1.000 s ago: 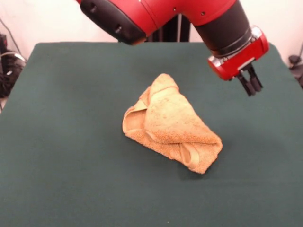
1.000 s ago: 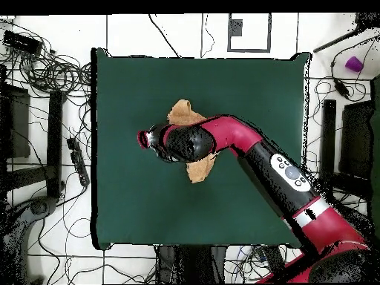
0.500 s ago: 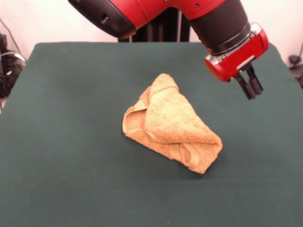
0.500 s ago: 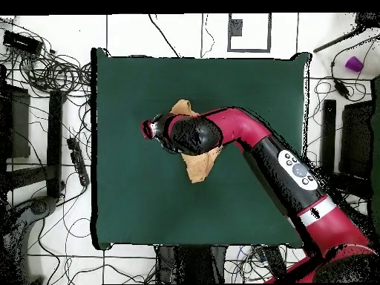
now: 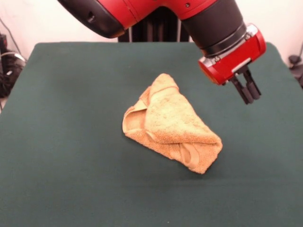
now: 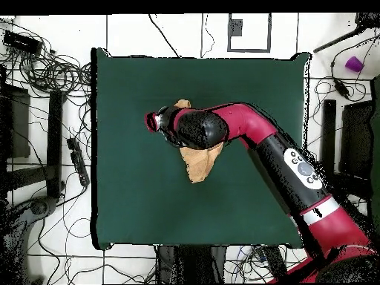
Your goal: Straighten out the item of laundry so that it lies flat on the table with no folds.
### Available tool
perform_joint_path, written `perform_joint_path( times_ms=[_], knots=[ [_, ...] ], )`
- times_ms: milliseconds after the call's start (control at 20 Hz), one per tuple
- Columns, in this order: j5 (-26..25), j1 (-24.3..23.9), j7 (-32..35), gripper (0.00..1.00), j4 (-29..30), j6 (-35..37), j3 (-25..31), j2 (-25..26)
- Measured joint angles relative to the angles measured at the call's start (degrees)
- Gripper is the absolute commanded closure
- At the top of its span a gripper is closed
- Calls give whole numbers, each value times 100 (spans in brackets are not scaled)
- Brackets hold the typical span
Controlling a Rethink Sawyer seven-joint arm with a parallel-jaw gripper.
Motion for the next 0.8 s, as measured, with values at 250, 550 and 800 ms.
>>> perform_joint_path(
  times_ms=[250, 550, 800],
  knots=[
    [3, -1, 0, 100, -1, 0, 10, 0],
    [9, -3, -1, 100, -2, 1, 26, 5],
    [9, -24, -2, 100, -4, 1, 64, 13]
  ],
)
